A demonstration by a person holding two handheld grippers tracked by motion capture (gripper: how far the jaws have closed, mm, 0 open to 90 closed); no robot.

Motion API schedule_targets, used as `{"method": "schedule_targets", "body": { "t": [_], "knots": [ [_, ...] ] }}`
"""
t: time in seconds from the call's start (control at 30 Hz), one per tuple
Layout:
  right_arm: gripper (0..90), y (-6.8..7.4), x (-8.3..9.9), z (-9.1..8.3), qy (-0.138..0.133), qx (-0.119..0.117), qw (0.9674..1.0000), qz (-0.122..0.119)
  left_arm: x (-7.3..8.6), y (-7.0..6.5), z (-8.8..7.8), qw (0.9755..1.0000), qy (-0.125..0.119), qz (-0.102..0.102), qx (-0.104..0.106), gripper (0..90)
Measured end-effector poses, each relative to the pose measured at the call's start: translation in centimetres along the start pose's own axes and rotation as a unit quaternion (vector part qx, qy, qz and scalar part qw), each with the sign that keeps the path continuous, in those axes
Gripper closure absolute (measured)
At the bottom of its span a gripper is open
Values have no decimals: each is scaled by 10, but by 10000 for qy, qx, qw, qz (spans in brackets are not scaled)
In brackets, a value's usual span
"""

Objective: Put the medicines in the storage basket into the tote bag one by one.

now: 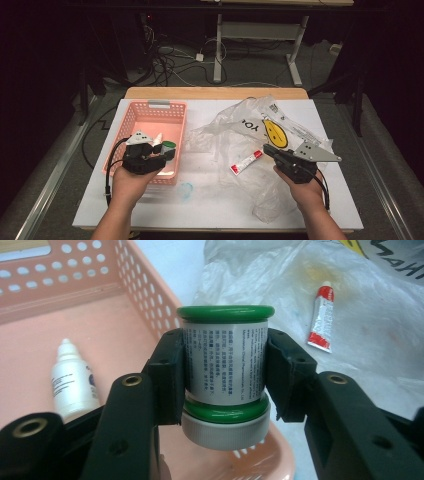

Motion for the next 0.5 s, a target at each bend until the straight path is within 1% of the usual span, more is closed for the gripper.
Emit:
{"method": "schedule_targets", "body": {
  "t": [0.27, 0.43, 0.5],
  "knots": [
    [900, 1, 0, 1, 6, -20, 10000, -5, -5, -14, 0, 9998, -108, 89, 131, 538],
    [900, 2, -1, 0, 4, -33, 10000, 12, -3, -27, 7, 9994, -67, 189, 265, 538],
    [900, 2, 0, 1, 10, -36, 10000, 7, -2, -33, 10, 9992, -27, 267, 294, 538]
  ]
}}
Point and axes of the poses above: each handheld gripper's, and its own axes: z roughly forward along the jaws, x roughly out of its underside, y roughly to its left, the point moved 7 cm from there along z, roughly forward along the jaws, and after that the axes turned 1 degree about -z, right-handed, at the moved point
